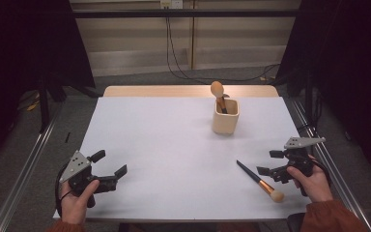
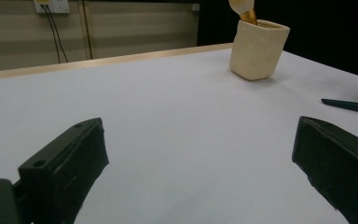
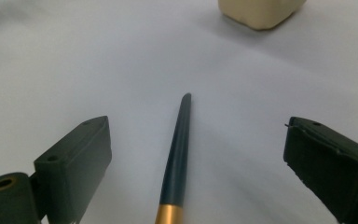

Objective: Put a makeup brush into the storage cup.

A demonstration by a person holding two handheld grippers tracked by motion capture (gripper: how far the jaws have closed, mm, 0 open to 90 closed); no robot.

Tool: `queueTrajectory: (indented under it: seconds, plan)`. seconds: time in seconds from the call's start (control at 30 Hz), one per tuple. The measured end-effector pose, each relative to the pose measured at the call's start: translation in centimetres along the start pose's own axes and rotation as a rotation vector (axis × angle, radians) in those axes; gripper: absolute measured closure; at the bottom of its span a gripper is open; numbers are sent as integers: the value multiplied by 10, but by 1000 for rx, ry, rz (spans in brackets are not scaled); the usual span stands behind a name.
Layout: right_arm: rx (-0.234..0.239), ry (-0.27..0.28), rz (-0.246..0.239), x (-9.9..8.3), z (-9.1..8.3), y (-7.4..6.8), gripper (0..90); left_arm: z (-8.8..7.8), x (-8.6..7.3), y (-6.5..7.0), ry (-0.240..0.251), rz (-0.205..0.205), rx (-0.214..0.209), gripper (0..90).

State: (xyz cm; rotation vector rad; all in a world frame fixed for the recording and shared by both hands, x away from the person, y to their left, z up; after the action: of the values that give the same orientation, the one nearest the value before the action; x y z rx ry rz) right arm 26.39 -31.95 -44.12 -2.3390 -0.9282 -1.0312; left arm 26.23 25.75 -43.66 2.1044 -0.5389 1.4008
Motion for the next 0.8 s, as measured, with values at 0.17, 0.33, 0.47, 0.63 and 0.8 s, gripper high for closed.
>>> queueTrajectory:
  seconds: [0.17, 0.33, 0.47, 0.63, 0.8]
  plan:
    - [34, -108, -13, 2, -2, 0, 78, 0, 0, 1, -1, -4, -2, 30]
    - [48, -221, -25, 3, 1, 0, 103, 0, 0, 1, -1, -4, -3, 30]
    - [57, -301, -55, 6, 3, -2, 85, 0, 0, 1, 0, -7, -3, 30]
    - [70, -380, -62, 9, 5, -4, 67, 0, 0, 1, -1, -7, -3, 30]
    - [89, -446, -72, 10, 9, -6, 81, 1, 0, 1, -1, -8, -4, 30]
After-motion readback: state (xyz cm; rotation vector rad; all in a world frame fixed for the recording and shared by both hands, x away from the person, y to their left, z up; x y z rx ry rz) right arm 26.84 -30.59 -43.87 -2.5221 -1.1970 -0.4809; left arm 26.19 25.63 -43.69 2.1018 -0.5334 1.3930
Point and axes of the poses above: each handheld gripper's, and its own axes: z roughly forward along the jaws, x roughly out of its top, y roughly to its right, the point moved 1 cm from there along z, roughly forward along the jaws, and after that the axes turned 8 degrees about -z, right-handed, at the moved point
